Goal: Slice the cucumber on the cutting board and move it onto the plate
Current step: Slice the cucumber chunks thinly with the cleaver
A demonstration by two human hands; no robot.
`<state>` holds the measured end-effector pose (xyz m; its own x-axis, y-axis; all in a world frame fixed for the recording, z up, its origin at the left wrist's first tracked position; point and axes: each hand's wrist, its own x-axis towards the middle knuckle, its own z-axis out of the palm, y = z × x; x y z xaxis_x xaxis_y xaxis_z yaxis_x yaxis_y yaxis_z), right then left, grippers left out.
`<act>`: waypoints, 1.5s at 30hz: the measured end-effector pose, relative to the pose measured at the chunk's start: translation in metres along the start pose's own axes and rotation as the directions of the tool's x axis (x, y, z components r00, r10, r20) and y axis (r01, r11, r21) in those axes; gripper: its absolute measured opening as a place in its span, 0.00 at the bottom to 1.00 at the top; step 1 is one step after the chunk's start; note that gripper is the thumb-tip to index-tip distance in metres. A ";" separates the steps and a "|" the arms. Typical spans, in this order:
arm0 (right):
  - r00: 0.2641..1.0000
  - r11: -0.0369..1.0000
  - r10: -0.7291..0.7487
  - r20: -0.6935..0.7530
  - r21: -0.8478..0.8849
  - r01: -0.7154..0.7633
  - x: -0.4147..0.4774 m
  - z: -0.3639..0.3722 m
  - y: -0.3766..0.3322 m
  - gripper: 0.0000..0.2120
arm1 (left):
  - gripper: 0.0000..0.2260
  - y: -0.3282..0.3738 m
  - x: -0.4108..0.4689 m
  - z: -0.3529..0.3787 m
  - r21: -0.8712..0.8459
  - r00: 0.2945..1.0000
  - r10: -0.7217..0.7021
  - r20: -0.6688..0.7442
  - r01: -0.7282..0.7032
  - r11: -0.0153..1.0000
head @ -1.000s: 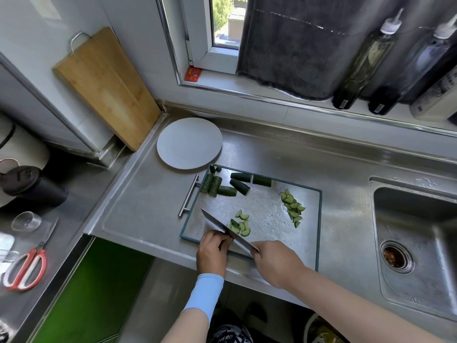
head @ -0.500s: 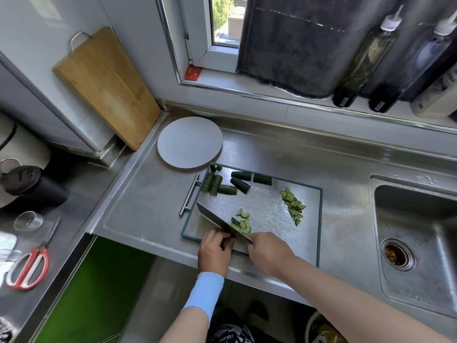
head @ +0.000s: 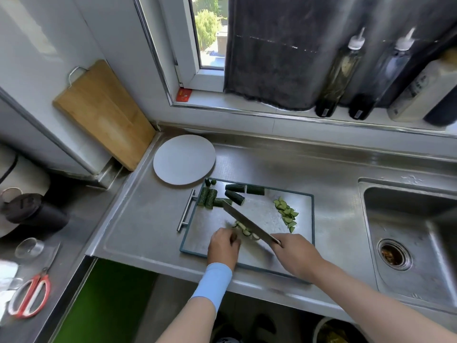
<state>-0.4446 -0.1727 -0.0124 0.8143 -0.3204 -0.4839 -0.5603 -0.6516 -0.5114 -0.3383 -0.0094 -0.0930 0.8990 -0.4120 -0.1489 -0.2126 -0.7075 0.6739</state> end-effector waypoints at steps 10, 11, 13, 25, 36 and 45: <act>0.963 0.845 -0.225 -0.145 -0.522 0.119 -0.002 -0.029 0.006 0.13 | 0.14 0.012 0.031 -0.076 -0.289 0.927 -0.249 -0.280 0.166 0.943; 0.965 0.834 -0.224 -0.138 -0.540 0.116 0.000 -0.028 0.005 0.12 | 0.14 0.013 0.030 -0.083 -0.253 0.950 -0.142 -0.279 0.070 0.965; 0.968 0.813 -0.221 -0.123 -0.571 0.113 0.002 -0.024 0.001 0.10 | 0.15 0.018 0.027 -0.085 -0.201 0.995 0.061 -0.080 -0.076 0.977; 0.959 0.753 -0.248 -0.140 -0.651 0.099 -0.002 -0.017 -0.029 0.10 | 0.22 0.035 0.037 -0.054 0.000 0.825 0.230 0.516 -0.269 0.963; 0.961 0.759 -0.237 -0.143 -0.644 0.091 0.003 -0.013 -0.039 0.08 | 0.23 0.035 0.043 -0.056 -0.013 0.799 0.307 0.517 -0.351 0.936; 0.965 0.763 -0.207 -0.158 -0.643 0.059 0.001 -0.015 -0.052 0.09 | 0.25 0.032 0.065 -0.074 -0.071 0.847 0.269 0.459 -0.267 0.961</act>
<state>-0.4128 -0.1492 0.0243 0.9263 -0.2828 -0.2489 -0.2825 -0.9585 0.0380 -0.2580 -0.0162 -0.0274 0.5280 -0.8028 -0.2770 -0.4172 -0.5293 0.7388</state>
